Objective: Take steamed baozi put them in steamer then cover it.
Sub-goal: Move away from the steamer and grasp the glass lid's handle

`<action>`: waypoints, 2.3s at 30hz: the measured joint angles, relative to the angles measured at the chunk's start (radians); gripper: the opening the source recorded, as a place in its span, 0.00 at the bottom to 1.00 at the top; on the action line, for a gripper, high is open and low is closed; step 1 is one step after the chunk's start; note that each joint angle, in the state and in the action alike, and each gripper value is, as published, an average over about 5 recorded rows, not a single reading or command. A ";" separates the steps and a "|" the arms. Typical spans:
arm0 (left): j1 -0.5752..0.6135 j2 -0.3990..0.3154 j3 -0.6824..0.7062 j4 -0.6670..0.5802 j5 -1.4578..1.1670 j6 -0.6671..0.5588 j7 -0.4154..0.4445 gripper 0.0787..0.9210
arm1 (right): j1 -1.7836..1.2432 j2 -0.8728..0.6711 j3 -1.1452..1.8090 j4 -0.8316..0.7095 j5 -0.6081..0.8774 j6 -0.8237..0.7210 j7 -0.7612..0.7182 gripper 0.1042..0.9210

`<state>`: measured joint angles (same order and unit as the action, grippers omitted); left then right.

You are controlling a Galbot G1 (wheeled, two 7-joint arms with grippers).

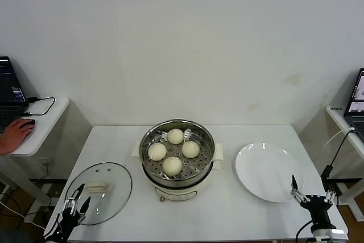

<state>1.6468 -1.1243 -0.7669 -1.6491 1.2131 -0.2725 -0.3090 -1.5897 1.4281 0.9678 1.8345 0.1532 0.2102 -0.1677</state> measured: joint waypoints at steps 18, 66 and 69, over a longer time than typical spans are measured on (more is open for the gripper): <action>-0.149 0.041 0.041 0.132 0.073 -0.014 0.021 0.88 | -0.022 0.025 0.026 -0.009 -0.016 0.007 -0.007 0.88; -0.375 0.029 0.136 0.343 0.007 -0.045 0.035 0.48 | -0.026 0.053 0.022 -0.030 -0.063 0.009 -0.016 0.88; -0.386 0.025 0.139 0.364 0.005 -0.052 0.031 0.38 | -0.027 0.054 0.021 -0.032 -0.066 0.009 -0.017 0.88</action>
<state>1.2608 -1.0995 -0.6282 -1.2853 1.2177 -0.3242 -0.2783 -1.6162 1.4820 0.9891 1.8028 0.0874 0.2193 -0.1847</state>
